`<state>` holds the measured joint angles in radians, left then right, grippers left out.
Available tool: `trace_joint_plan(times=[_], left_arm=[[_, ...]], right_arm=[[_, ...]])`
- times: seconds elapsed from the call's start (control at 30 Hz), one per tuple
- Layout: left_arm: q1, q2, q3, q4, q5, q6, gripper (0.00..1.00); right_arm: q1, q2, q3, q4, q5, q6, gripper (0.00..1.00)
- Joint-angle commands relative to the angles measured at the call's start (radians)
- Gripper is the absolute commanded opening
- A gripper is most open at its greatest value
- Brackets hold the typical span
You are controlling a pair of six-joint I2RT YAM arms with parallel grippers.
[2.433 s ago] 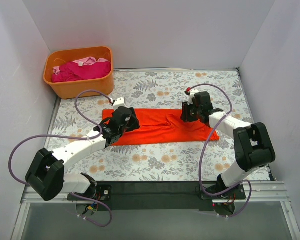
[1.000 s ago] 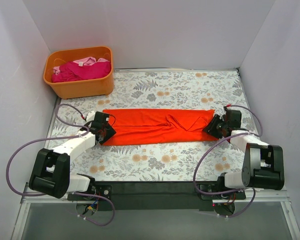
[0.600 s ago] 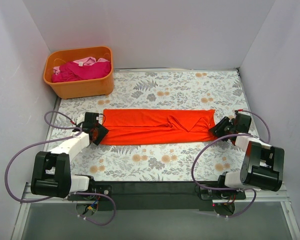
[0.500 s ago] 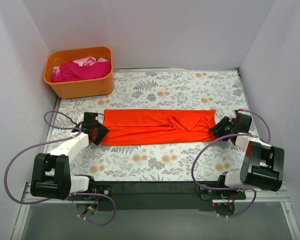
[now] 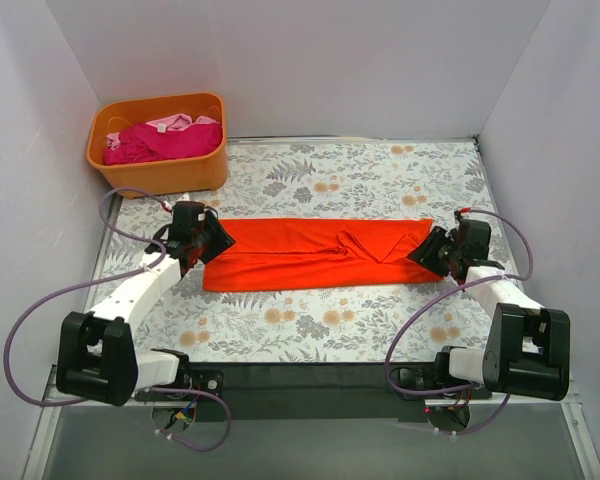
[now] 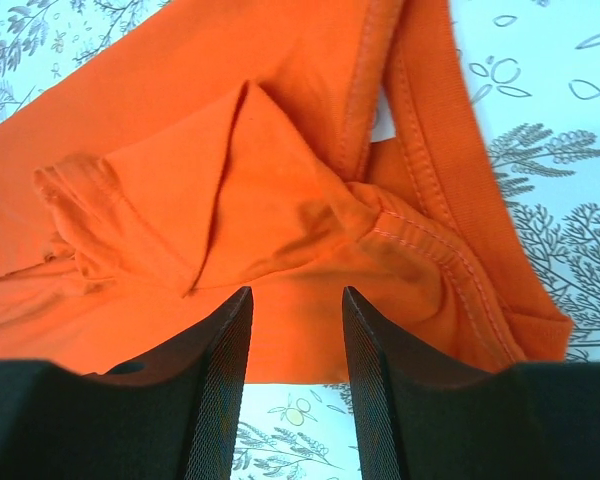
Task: Fold and stack the t-shirts
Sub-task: Fold the tshirt
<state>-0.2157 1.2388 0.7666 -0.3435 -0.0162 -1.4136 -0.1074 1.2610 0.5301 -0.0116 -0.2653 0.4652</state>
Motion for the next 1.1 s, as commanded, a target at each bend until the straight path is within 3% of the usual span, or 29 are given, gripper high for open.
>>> trace_joint_plan(times=[0.0, 0.17, 0.4, 0.73, 0.83, 1.07], left_arm=[[-0.004, 0.068, 0.008, -0.003, 0.004, 0.015, 0.4], [-0.002, 0.155, -0.006, 0.049, -0.073, -0.05, 0.3], [0.012, 0.244, 0.007, 0.083, -0.146, -0.123, 0.27], [0.116, 0.225, -0.033, 0.049, -0.197, -0.214, 0.23], [0.119, 0.195, -0.021, 0.054, -0.174, -0.193, 0.26], [0.076, 0.09, 0.034, 0.057, -0.05, 0.008, 0.5]], right_arm=[[0.02, 0.011, 0.059, -0.014, -0.002, -0.003, 0.41], [0.02, 0.064, 0.048, -0.013, 0.018, -0.007, 0.41], [0.0, 0.118, 0.004, -0.011, 0.066, -0.033, 0.42], [-0.048, 0.097, -0.019, -0.011, 0.078, -0.042, 0.42], [-0.046, 0.069, -0.009, -0.011, 0.063, -0.04, 0.42], [0.021, 0.02, 0.031, -0.039, 0.078, -0.023, 0.43]])
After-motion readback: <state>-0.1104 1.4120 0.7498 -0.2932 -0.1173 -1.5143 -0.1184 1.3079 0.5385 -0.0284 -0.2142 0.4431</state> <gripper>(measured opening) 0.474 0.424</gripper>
